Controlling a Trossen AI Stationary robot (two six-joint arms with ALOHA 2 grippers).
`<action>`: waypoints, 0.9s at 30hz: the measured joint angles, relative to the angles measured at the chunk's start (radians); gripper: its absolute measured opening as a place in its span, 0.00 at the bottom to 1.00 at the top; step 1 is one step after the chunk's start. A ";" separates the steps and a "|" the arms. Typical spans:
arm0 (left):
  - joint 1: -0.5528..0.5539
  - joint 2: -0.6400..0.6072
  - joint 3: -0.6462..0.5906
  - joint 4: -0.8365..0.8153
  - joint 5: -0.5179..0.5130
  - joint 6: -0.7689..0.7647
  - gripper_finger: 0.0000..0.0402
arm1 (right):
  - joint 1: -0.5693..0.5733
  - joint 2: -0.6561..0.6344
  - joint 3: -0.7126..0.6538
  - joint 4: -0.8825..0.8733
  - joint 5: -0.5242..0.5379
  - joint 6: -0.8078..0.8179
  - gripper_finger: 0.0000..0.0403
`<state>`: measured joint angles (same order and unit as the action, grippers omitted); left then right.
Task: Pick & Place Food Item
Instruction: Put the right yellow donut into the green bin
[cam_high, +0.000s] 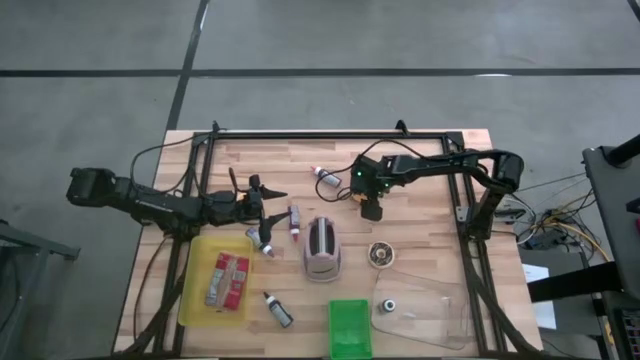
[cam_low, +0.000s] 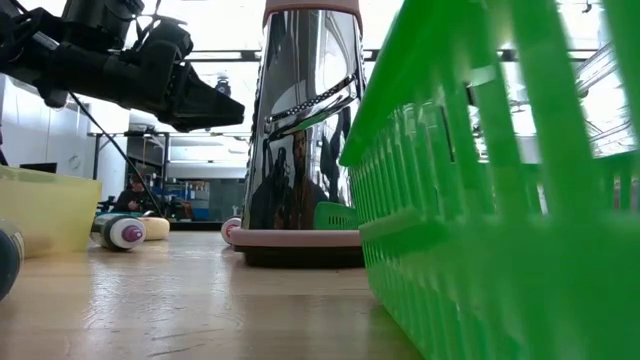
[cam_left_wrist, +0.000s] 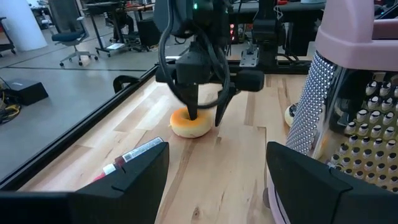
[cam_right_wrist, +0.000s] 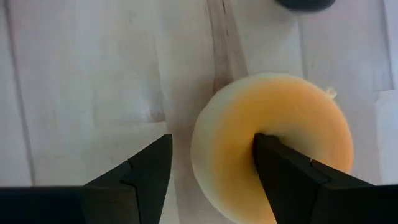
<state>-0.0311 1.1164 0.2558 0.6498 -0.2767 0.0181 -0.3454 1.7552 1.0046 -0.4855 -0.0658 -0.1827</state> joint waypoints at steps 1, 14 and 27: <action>0.000 0.000 0.000 0.000 0.000 0.000 0.68 | 0.000 0.005 0.000 -0.002 0.011 0.002 0.53; 0.000 0.000 0.000 0.000 -0.001 0.003 0.68 | 0.001 0.008 0.000 -0.012 0.062 0.034 0.18; 0.000 0.000 0.000 0.000 -0.003 0.000 0.68 | 0.054 -0.061 0.000 -0.016 0.142 0.077 0.02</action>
<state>-0.0311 1.1164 0.2554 0.6498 -0.2795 0.0181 -0.2912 1.6941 1.0042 -0.5020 0.0767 -0.1057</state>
